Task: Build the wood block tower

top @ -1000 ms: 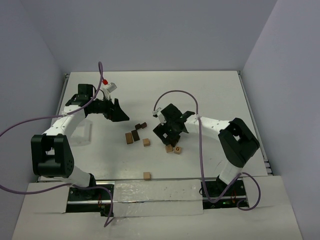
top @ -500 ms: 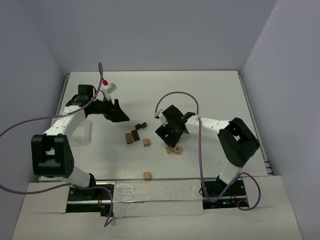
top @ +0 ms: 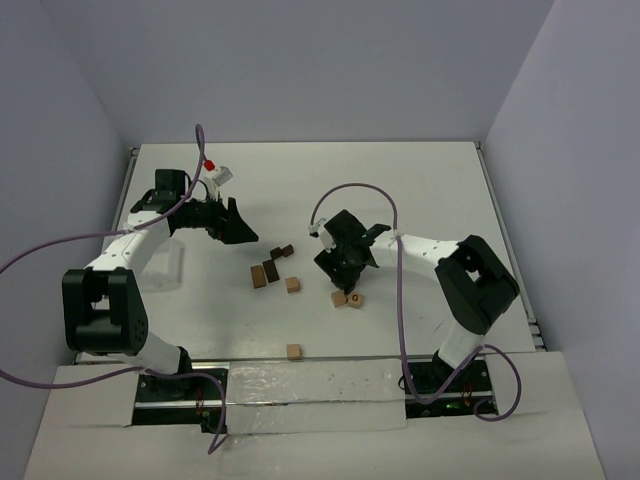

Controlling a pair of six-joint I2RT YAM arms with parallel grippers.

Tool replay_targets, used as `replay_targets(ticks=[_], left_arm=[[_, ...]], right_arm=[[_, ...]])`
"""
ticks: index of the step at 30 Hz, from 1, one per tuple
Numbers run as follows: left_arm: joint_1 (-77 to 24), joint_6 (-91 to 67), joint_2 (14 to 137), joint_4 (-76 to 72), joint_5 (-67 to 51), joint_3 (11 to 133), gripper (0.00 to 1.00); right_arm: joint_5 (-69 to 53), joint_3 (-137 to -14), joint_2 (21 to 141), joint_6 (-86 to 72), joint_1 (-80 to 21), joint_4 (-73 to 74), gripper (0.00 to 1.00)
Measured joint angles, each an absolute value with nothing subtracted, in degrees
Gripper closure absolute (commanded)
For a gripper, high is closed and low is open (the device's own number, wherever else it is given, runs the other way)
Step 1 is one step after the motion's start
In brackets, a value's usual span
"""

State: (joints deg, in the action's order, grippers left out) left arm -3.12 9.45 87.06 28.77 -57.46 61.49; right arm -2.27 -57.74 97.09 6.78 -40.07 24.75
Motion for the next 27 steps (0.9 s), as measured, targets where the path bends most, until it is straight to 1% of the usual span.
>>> replay_targets(ticks=[3,5,7,11,20,27], left_arm=[[-3.0,9.4,87.1,28.7,-57.5,61.5,0.01],[-2.9,9.4,87.1,28.5,-57.5,61.5,0.01],[-2.9,9.3,87.1,28.2,-57.5,61.5,0.01],[-2.9,9.0,87.2,27.7,-57.5,61.5,0.01],[-2.3,8.1,87.2,26.3,-57.5,60.9,0.01],[-1.8,7.9,87.2,26.3,-57.4,60.3,0.01]], right_arm=[[-1.7,-58.9,97.9,5.4,-40.1,25.6,0.70],[-0.8,-60.5,99.1,3.7,-39.9,26.5,0.72],[0.0,-63.3,101.1,1.2,-39.5,27.6,0.79],[1.1,-70.9,105.7,-3.6,-37.9,29.5,0.88],[4.7,-88.8,116.3,-15.4,-36.1,32.4,1.00],[6.4,-90.8,119.5,-25.9,-36.2,37.3,1.00]])
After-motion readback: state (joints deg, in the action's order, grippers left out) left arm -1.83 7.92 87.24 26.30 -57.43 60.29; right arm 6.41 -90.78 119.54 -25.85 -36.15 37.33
